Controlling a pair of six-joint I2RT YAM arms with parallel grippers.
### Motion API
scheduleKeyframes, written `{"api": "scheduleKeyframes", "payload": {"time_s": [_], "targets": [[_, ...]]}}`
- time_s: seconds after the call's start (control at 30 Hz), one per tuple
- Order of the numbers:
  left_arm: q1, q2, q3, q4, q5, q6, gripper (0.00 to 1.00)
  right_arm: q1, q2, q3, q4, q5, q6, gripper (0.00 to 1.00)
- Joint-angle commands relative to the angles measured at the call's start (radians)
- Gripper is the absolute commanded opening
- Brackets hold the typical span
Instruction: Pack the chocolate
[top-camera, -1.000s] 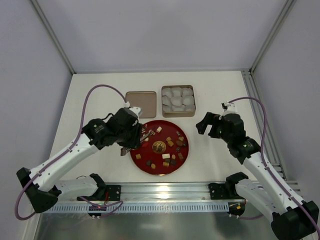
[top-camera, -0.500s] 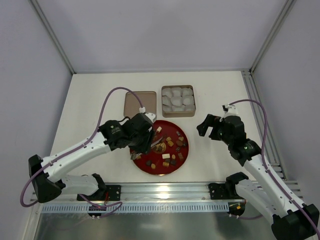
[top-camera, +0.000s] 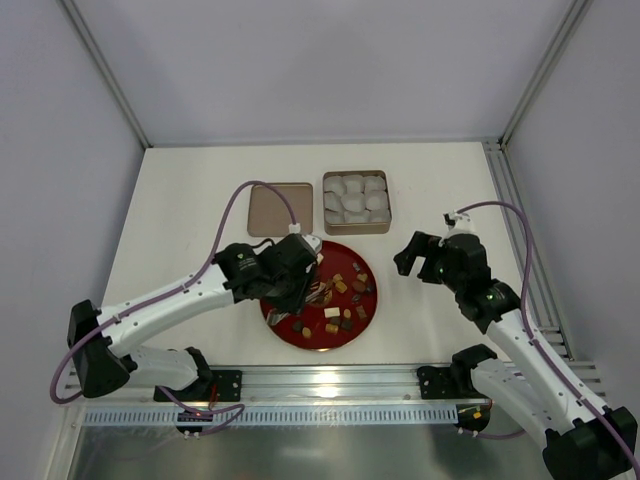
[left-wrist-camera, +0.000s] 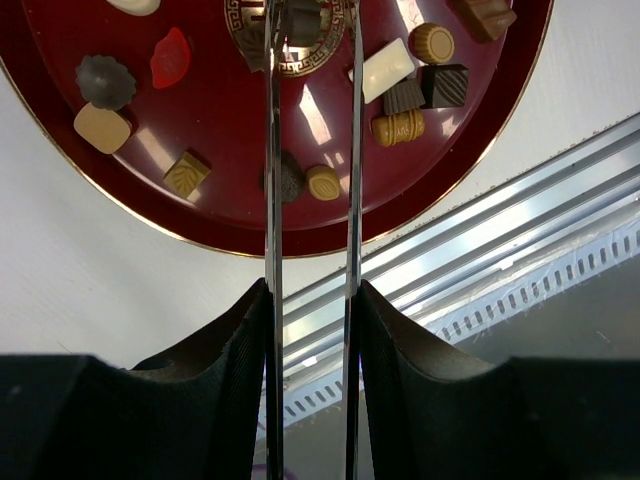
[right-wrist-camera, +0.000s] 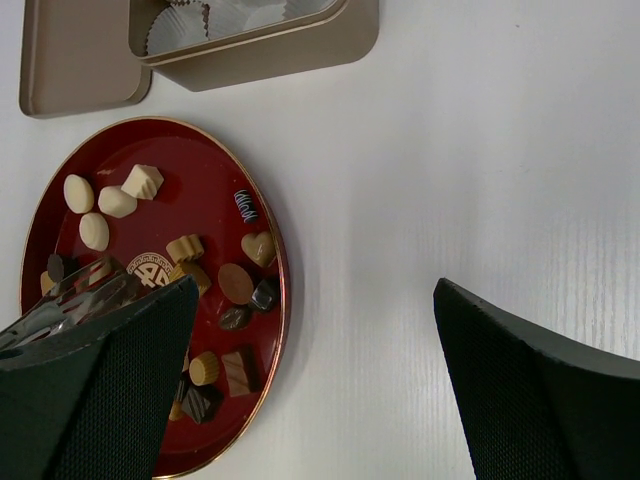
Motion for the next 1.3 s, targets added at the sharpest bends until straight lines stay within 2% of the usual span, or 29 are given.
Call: {"api": "scheduleKeyframes", "payload": {"time_s": [0.0,1.03,1.17,1.27], "targets": [[-0.017,0.0,-0.009,0.025,-0.003,-0.016,0.38,0.003,-0.015,-0.01,0.031,0.016,0.012,1.0],[-0.057,0.033,-0.03,-0.014,-0.04,-0.022,0.37,0.003,-0.018,-0.039,0.04,0.01,0.018,1.0],[-0.058,0.04,-0.03,-0.01,-0.045,-0.022,0.34,0.002,-0.021,-0.044,0.039,0.011,0.018,1.0],[-0.058,0.048,-0.03,-0.009,-0.048,-0.02,0.28,0.002,-0.022,-0.045,0.04,0.01,0.018,1.0]]}}
